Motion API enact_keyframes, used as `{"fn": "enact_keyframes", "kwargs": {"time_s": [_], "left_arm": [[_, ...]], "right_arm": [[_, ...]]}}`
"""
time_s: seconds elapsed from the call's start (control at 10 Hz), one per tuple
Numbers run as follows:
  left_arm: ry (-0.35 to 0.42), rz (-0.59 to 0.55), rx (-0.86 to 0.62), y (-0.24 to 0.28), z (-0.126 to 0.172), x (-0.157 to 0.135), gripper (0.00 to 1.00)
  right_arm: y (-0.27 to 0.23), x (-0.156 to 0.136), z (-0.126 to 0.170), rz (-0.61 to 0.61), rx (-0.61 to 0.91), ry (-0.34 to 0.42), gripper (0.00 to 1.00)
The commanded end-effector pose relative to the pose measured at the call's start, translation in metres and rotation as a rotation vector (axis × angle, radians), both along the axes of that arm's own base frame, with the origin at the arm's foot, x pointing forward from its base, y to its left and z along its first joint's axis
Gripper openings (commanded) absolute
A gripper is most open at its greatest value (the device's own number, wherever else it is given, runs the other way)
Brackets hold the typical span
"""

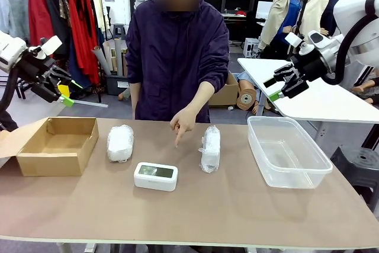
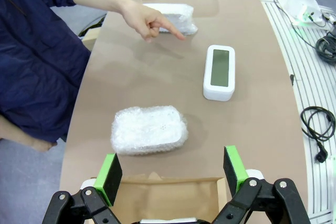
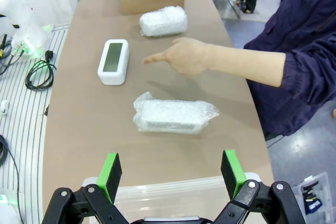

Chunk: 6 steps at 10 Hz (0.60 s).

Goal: Separate and place wrapped and unwrapped clocks.
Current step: Pick up the Digital clock indicated by the person.

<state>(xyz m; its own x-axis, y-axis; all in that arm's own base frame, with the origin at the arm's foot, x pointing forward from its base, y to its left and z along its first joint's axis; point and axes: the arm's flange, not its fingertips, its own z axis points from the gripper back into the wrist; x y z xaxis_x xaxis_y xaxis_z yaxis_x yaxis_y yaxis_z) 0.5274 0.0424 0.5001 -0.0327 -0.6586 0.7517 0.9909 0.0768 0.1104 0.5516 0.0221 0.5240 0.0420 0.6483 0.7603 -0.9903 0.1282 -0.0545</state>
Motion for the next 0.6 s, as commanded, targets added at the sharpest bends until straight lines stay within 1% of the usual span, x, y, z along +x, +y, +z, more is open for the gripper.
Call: {"fn": "enact_keyframes", "kwargs": {"time_s": [0.0,0.2,0.4,0.5], "left_arm": [[-0.001,-0.003,0.003,-0.001,0.001,-0.005,1.00],[-0.001,-0.003,0.003,-0.001,0.001,-0.005,1.00],[-0.001,-0.003,0.003,-0.001,0.001,-0.005,1.00],[-0.001,-0.003,0.003,-0.001,0.001,-0.005,1.00]], "right_arm": [[0.000,-0.002,0.002,-0.006,-0.007,-0.010,1.00],[0.000,0.000,0.000,0.000,0.000,0.000,1.00],[0.038,-0.010,0.014,0.029,-0.054,0.091,1.00],[0.059,-0.014,0.018,0.033,-0.071,0.119,1.00]]}}
